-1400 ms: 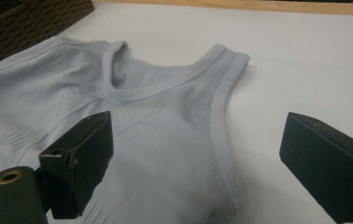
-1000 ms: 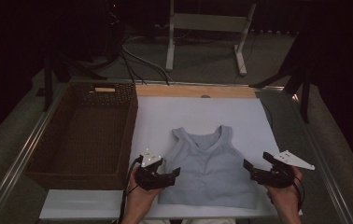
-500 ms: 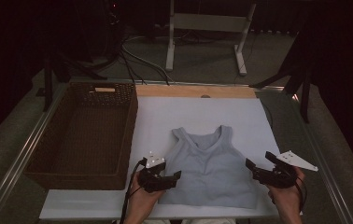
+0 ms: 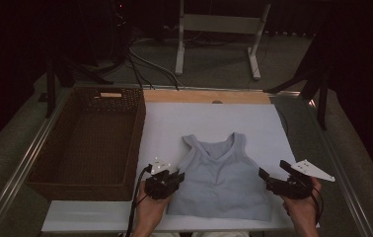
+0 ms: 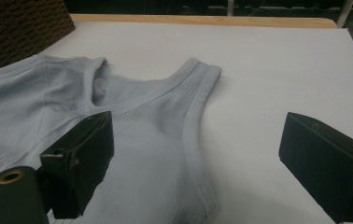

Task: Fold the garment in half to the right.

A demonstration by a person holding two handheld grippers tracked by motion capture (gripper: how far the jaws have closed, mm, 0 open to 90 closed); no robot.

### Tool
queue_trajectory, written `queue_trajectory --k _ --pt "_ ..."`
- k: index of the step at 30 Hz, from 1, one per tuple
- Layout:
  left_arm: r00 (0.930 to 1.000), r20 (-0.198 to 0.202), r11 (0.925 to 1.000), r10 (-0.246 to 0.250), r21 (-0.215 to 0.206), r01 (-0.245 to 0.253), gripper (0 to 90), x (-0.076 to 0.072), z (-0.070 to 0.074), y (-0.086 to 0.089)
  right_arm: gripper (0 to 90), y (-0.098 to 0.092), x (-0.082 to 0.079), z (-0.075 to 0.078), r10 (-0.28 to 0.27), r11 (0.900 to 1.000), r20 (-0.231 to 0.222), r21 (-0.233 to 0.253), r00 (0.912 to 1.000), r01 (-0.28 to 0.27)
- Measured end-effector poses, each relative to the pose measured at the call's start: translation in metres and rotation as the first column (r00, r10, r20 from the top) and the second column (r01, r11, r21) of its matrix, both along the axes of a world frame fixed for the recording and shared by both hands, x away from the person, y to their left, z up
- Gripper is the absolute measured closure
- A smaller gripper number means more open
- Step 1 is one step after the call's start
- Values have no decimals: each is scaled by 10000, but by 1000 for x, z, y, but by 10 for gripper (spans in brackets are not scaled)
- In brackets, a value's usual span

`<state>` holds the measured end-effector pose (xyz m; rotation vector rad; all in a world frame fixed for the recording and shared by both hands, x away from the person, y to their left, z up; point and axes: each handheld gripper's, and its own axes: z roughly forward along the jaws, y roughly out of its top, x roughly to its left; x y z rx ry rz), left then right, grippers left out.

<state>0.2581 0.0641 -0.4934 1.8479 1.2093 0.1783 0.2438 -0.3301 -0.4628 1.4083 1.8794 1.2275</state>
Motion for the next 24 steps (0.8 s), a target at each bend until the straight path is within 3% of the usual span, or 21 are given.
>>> queue_trajectory --k 24 --pt "9997 68 9996 227 146 -228 852 1 3 6 131 4 -2 -1 102 9997 -80 -222 9999 -104"
